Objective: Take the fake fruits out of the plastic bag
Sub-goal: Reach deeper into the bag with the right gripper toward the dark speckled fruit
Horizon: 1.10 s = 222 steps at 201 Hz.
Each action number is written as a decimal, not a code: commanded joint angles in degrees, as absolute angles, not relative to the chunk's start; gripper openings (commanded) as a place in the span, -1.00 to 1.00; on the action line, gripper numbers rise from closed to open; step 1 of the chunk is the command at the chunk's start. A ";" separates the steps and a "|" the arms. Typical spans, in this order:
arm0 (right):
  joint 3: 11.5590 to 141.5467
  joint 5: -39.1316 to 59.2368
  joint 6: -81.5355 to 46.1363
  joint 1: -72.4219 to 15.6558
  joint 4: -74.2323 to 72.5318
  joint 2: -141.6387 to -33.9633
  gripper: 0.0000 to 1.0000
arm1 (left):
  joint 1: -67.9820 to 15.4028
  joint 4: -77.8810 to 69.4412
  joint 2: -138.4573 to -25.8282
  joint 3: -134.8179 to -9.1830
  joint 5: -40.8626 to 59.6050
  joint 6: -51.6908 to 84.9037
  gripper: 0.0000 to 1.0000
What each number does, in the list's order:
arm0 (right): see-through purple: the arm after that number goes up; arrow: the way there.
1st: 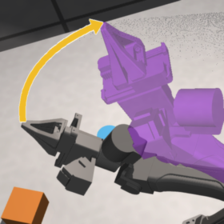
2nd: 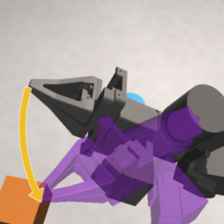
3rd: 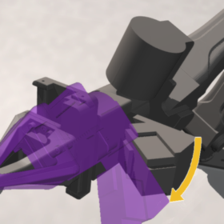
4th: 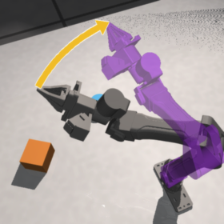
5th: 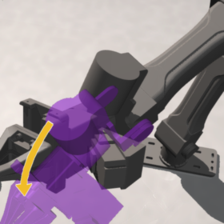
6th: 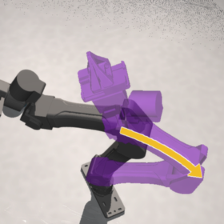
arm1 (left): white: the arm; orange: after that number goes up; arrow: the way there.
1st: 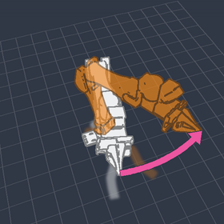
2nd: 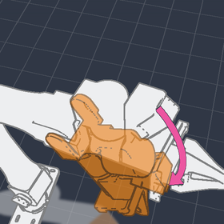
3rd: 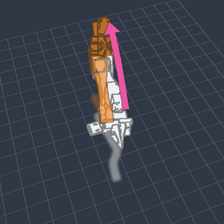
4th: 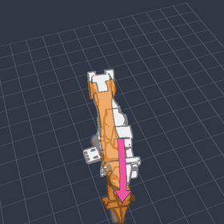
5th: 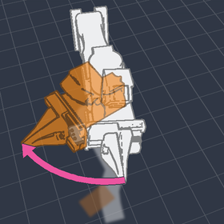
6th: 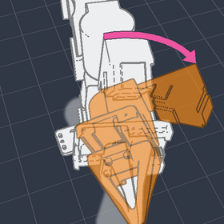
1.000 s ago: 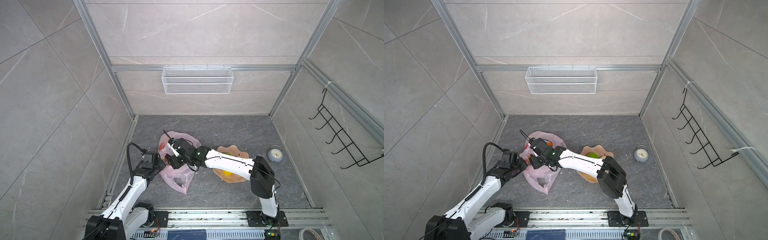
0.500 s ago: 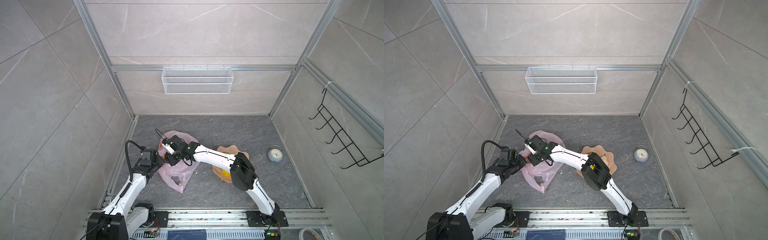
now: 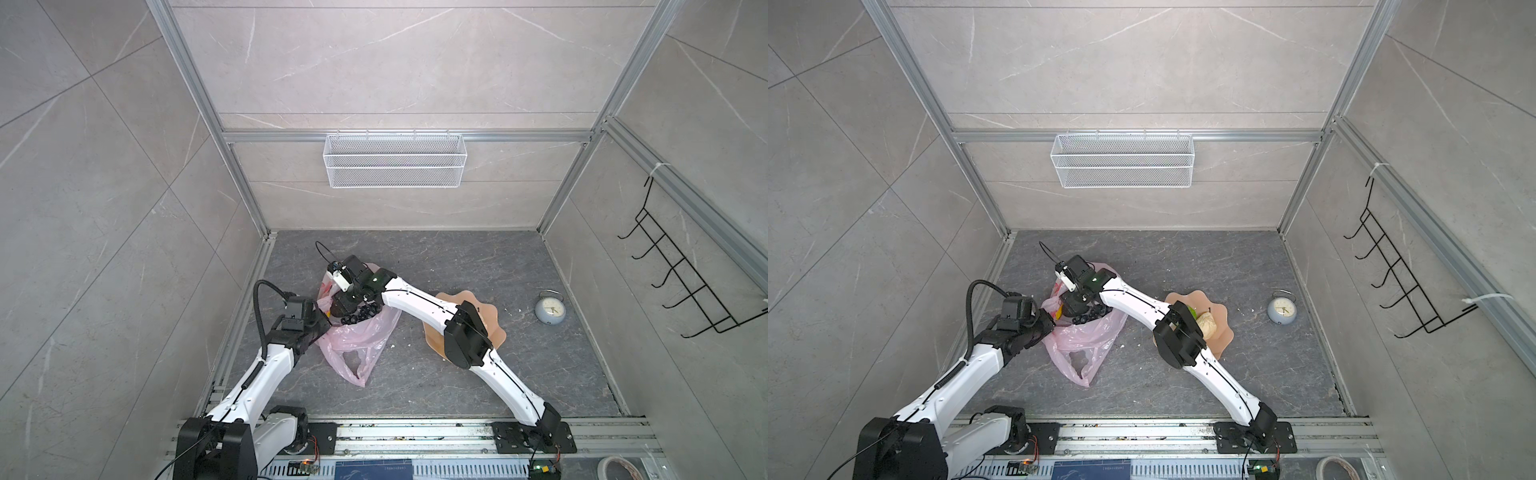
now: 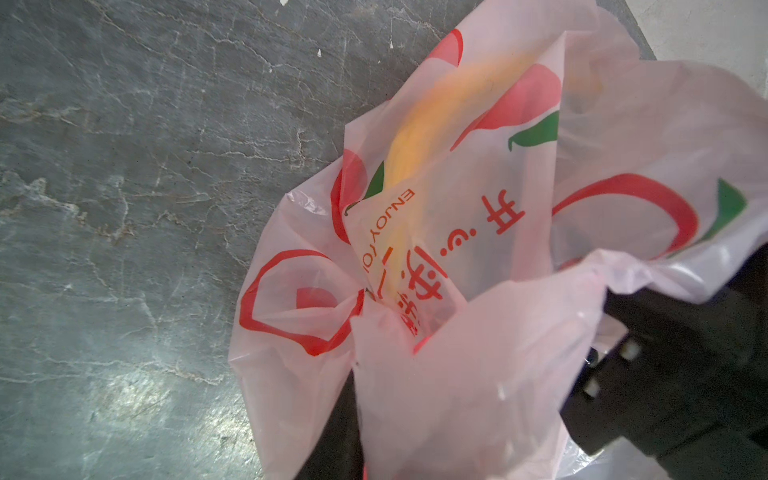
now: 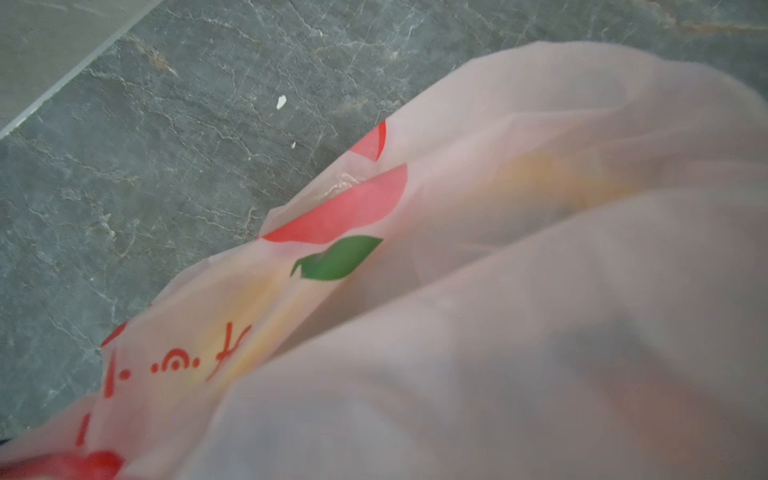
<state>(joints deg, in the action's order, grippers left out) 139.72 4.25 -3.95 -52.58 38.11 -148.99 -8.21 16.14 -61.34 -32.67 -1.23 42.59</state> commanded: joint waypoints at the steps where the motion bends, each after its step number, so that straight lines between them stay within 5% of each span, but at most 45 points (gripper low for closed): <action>1: 142.07 6.94 0.14 -52.92 41.35 -151.06 0.37 | -7.91 14.50 -62.06 -34.49 -0.77 40.84 -0.61; 65: 139.99 13.17 4.57 -52.83 41.54 -150.72 0.62 | -7.91 14.62 -62.85 -34.32 -1.95 40.90 -0.61; 125: 129.75 16.51 3.45 -52.84 34.43 -142.26 0.59 | -7.65 14.20 -63.90 -34.56 -2.29 40.93 -0.61; 177: 140.17 14.30 6.29 -52.97 41.60 -151.89 0.51 | -6.68 12.92 -64.02 -33.91 -1.06 41.42 -0.62; 222: 139.20 14.09 6.42 -53.83 39.97 -151.93 0.64 | -6.42 13.08 -63.64 -33.33 -0.97 41.34 -0.63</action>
